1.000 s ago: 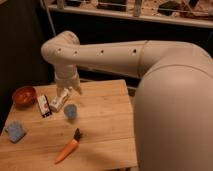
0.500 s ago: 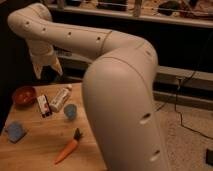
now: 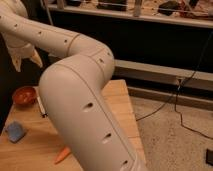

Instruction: Pick up the ceramic bowl

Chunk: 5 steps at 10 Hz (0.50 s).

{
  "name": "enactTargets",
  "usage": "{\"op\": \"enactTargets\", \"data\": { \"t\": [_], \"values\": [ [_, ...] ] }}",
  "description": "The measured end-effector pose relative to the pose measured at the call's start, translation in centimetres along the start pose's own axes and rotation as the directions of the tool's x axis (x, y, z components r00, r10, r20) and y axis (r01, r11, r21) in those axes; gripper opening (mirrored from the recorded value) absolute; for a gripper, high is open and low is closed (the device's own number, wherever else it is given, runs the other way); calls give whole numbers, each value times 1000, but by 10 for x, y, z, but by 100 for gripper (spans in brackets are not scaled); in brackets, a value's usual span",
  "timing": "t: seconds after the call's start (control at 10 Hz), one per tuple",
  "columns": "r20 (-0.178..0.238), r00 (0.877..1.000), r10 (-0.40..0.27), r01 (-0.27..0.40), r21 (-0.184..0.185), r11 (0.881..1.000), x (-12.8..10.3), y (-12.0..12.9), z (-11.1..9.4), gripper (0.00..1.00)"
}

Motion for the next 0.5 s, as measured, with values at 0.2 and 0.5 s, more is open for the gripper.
{"op": "enactTargets", "data": {
  "t": [0.2, 0.5],
  "values": [
    [92, 996, 6, -5, -14, 1000, -23, 13, 20, 65],
    [166, 981, 98, -91, -48, 995, -36, 19, 45, 65]
  ]
}}
